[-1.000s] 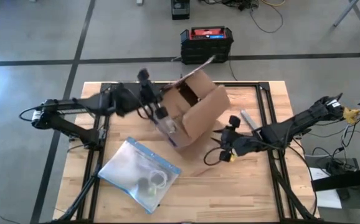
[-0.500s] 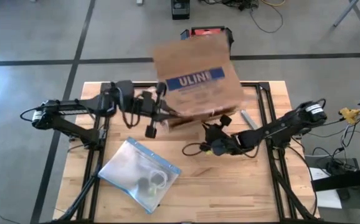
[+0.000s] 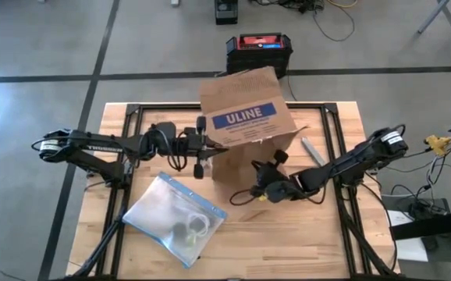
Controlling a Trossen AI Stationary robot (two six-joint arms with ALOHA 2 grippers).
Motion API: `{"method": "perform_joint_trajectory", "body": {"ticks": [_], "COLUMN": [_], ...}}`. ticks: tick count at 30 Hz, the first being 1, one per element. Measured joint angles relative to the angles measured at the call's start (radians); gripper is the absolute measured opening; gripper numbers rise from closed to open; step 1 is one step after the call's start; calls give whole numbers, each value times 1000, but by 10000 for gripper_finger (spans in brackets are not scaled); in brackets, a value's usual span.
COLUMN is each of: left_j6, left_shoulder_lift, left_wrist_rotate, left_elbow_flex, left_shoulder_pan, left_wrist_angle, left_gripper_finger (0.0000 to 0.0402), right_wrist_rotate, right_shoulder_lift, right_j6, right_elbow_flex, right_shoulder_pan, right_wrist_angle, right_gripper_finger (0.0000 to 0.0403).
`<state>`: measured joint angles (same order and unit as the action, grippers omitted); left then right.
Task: Pack items into zip bag
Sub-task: Break down the cardboard box until it is completely flat
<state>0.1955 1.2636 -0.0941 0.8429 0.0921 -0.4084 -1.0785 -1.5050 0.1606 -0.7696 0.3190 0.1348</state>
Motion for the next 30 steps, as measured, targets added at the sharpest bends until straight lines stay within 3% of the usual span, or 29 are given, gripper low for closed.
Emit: {"method": "perform_joint_trajectory", "body": {"ticks": [3,7,11,14,19,21,23,25,30], "left_j6": [0,-18,-19,-19,-26,-33,-39,-42,-60], "left_shoulder_lift": [0,0,0,-3,-1,4,-1,-1,2], "left_wrist_rotate": [3,8,6,7,42,32,28,28,1], "left_elbow_flex": [3,13,13,13,14,12,12,13,-10], "left_shoulder_pan": [0,2,10,27,70,82,91,94,93], "left_wrist_angle": [0,7,5,6,3,10,10,15,21], "left_gripper_finger": [0,0,0,0,0,0,0,0,0], "right_wrist_rotate": [-90,-29,138,246,676,767,737,623,133], "right_shoulder_lift": [-23,-71,-117,-128,-118,-116,-112,-89,12], "right_j6": [6,4,1,-6,-95,-114,-109,-102,-75], "right_elbow_flex": [0,-3,-25,-48,-68,-68,-68,-67,-66], "right_shoulder_pan": [-33,-105,-143,-139,-96,-88,-87,-74,-3], "right_wrist_angle": [49,178,336,351,383,379,355,269,-2], "right_gripper_finger": [1,0,0,0,0,0,0,0,0]}}
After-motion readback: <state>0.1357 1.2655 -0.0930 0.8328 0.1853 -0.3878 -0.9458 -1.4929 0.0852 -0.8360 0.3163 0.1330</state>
